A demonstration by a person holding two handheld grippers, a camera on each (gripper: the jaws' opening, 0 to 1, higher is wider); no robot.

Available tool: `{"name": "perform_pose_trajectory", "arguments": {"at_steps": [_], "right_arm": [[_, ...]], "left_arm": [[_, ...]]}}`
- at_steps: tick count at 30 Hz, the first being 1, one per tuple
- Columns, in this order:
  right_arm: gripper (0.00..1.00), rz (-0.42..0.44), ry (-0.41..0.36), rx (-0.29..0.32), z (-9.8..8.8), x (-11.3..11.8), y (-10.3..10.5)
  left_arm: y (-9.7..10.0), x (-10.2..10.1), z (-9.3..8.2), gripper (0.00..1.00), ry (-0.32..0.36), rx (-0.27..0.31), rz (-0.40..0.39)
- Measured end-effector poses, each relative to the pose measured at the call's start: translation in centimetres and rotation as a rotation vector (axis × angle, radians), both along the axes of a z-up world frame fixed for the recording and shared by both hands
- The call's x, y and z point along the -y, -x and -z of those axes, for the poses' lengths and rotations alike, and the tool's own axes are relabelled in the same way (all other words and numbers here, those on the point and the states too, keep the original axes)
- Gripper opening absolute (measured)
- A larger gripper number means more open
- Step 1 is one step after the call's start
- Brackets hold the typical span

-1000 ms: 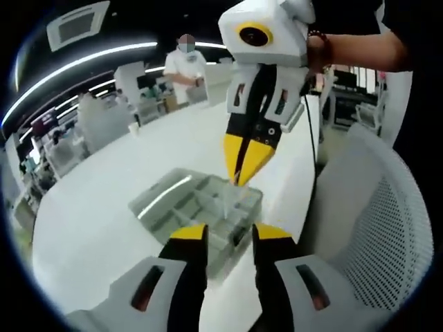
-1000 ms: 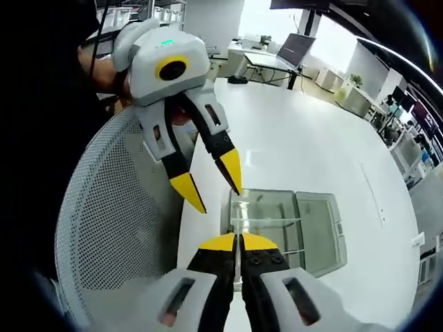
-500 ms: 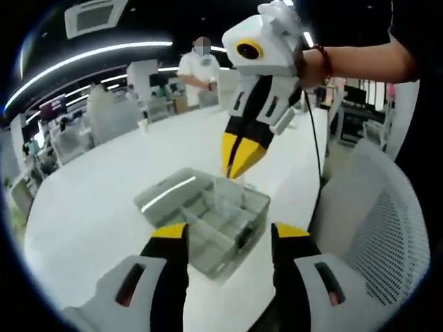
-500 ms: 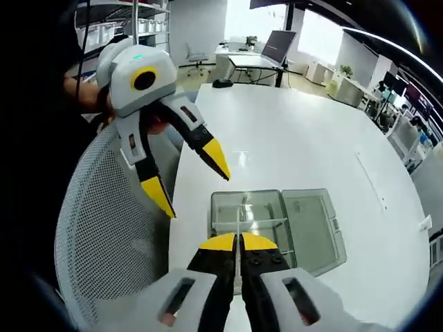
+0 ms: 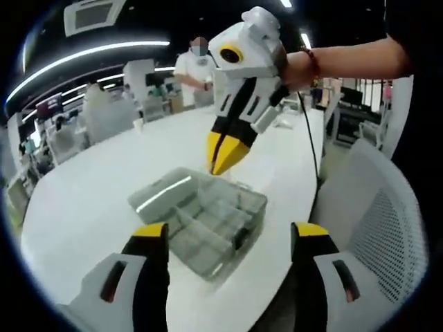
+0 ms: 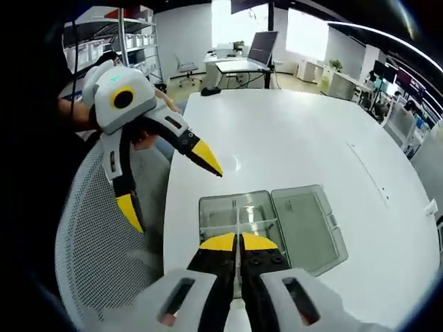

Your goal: Insert the divider into the dual guide fixture by aligning both edges with the guide slots and pushing it downward to the bottom, including one-sided entry, uneven engagement, binding, and posture correction.

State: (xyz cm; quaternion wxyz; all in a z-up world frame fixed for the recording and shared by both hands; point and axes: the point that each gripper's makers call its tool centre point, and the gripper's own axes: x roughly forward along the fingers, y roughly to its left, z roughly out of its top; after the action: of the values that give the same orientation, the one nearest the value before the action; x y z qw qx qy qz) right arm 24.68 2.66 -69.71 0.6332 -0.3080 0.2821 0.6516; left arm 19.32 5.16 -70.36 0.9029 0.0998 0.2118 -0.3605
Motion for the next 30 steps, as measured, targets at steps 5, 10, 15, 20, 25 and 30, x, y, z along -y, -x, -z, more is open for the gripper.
{"name": "perform_pose_trajectory", "arguments": {"at_steps": [5, 10, 15, 20, 25, 30], "right_arm": [[0.00, -0.012, -0.003, 0.004, 0.4, -0.2, -0.2], [0.00, -0.044, -0.015, 0.009, 0.9, -0.4, -0.3], [0.00, -0.056, -0.028, 0.014, 1.2, -0.4, -0.5], [0.00, -0.061, -0.033, 0.006, 1.7, -0.5, -0.5], [0.00, -0.057, -0.058, -0.005, 1.8, -0.7, -0.6], [0.00, -0.048, -0.054, -0.017, 2.3, -0.4, -0.6]], "left_arm": [[0.1, 0.1, 0.2, 0.82, 0.008, -0.012, -0.003], [0.4, 0.0, 0.9, 0.84, 0.010, -0.043, -0.010], [0.2, -0.2, 0.8, 0.84, 0.034, -0.049, -0.029], [0.1, -0.4, 0.9, 0.84, 0.030, -0.053, -0.034], [0.3, -0.5, 1.0, 0.83, 0.034, -0.062, -0.028], [0.4, -0.6, 1.2, 0.83, 0.026, -0.074, -0.024]]}}
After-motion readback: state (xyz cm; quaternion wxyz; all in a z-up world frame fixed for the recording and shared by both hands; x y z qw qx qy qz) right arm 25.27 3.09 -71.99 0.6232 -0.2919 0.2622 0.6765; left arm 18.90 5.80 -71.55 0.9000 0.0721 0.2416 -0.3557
